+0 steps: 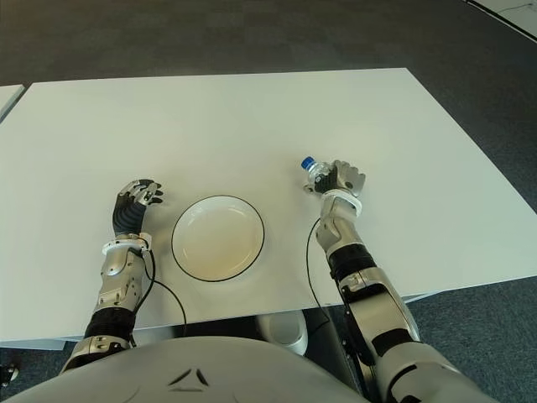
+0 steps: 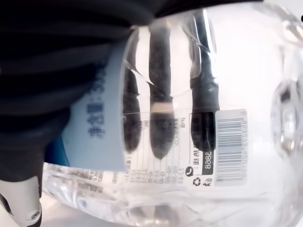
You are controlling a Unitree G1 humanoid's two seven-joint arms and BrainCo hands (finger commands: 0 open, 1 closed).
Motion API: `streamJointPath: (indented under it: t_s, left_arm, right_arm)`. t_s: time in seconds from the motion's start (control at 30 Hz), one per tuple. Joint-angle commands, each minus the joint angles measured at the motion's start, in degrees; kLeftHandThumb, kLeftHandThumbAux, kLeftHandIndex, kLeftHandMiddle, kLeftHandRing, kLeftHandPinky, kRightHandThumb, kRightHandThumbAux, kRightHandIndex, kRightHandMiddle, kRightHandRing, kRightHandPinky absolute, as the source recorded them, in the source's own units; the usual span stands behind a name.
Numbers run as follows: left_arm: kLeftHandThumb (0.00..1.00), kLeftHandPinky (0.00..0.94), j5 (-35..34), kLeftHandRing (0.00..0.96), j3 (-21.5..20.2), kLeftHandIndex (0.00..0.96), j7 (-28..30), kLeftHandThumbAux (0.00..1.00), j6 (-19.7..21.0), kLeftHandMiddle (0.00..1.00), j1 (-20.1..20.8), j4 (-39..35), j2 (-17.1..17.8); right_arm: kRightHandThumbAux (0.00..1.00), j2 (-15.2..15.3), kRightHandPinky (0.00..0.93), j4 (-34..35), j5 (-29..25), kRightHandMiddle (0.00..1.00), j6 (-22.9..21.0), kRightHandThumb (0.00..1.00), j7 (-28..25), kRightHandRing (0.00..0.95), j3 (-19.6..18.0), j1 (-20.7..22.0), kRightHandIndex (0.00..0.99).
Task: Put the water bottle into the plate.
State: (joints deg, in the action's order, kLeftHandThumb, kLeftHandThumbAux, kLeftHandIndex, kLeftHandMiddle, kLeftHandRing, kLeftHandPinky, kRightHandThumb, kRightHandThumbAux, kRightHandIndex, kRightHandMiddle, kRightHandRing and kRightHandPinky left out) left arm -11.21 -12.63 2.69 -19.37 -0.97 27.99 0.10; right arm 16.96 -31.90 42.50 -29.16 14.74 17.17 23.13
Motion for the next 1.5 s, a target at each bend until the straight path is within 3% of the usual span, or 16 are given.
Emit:
streamJointPath:
  t_s: [0.03,0.37,0.5,0.6,0.8,1.3,1.5]
  left_arm:
    - [0.837,0.501,0.0,0.51,-0.1,0.438,-0.6,0.674,3.5,0.465,-2.5,2.6,-0.8]
    - [0.837,0.504,-0.3,0.51,0.0,0.438,0.2,0.674,3.0,0.465,-2.6,2.8,-0.6]
    - [0.837,0.505,-0.4,0.509,0.1,0.438,0.3,0.674,2.9,0.466,-2.6,2.7,-0.6]
    - [0.837,0.504,-0.3,0.509,0.1,0.438,0.1,0.674,3.0,0.466,-2.7,2.5,-0.7]
    - [0.838,0.502,0.1,0.509,0.2,0.438,-0.8,0.674,3.6,0.466,-2.6,2.1,-0.9]
    - [0.837,0.513,-0.1,0.519,0.1,0.435,-0.3,0.674,3.5,0.468,-2.3,2.4,-0.8]
    - [0.837,0.516,-0.7,0.524,-0.1,0.434,0.2,0.674,3.5,0.469,-2.2,2.7,-0.8]
  right_arm:
    - [0.727,-1.1,0.816,-0.2,-3.2,0.789,2.2,0.703,-0.5,0.794,-0.7,-3.6,0.436]
    - [0.726,-1.3,0.839,10.2,-4.3,0.813,5.8,0.703,2.0,0.817,-2.9,-6.6,0.438]
    - [0.726,-1.9,0.845,18.2,-4.0,0.82,5.9,0.703,2.4,0.825,-3.4,-8.9,0.438]
    - [0.725,-2.9,0.85,28.5,-3.6,0.83,5.4,0.704,1.8,0.834,-3.8,-11.4,0.439]
    - [0.725,-3.4,0.862,39.5,-2.6,0.85,7.6,0.705,1.9,0.852,-3.9,-13.9,0.438]
    - [0.725,-4.9,0.845,48.9,-2.7,0.865,14.5,0.707,-0.6,0.865,-1.7,-16.6,0.437]
    - [0.726,-5.5,0.845,49.8,-0.7,0.86,19.3,0.706,-0.3,0.86,2.1,-16.6,0.437]
